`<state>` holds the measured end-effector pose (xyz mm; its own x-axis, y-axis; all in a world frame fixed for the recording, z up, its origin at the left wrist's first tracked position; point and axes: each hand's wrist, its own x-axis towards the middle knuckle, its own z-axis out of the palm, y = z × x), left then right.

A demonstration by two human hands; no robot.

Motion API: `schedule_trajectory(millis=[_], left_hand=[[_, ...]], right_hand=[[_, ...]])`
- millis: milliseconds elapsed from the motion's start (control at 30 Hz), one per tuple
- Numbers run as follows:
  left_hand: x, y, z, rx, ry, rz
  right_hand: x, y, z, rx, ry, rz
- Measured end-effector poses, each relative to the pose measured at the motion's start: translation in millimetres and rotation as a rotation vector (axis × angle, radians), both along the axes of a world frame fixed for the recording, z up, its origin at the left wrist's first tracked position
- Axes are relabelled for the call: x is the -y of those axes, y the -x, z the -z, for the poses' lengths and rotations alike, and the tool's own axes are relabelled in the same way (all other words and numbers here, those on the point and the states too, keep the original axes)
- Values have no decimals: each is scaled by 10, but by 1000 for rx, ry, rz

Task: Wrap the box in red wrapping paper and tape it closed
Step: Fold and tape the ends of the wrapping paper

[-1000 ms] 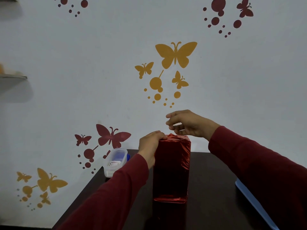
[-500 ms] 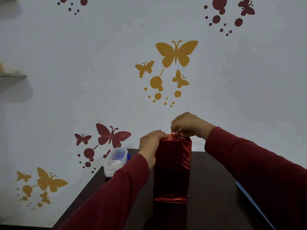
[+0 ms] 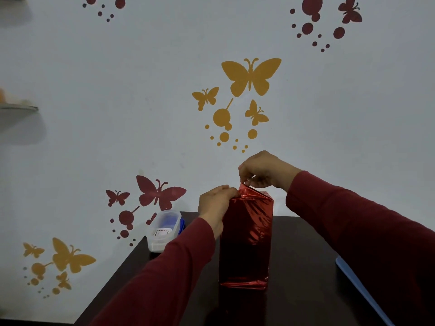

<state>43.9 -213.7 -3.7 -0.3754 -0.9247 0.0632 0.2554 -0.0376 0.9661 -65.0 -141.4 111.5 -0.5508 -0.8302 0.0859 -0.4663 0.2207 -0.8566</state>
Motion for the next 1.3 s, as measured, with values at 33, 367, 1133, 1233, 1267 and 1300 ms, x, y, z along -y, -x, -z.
schedule_trajectory(millis=[33,367,1133,1233,1267,1300], left_hand=[[-15,-6,-6,8,10,-4],[-80,-50,-20,5,38,-10],[6,-67,12,-18,26,42],[-6,-79,2,-10,29,51],[-1,-82,3,-10,30,60],[-5,-86,0,-11,32,59]], right_hand=[[16,-22,-32,-25,-25,16],[48,-77,-331,12,163,112],[-30,89,169,53,-102,-22],[12,67,177,-72,-148,17],[26,63,179,-109,-150,34],[41,67,181,-138,-149,54]])
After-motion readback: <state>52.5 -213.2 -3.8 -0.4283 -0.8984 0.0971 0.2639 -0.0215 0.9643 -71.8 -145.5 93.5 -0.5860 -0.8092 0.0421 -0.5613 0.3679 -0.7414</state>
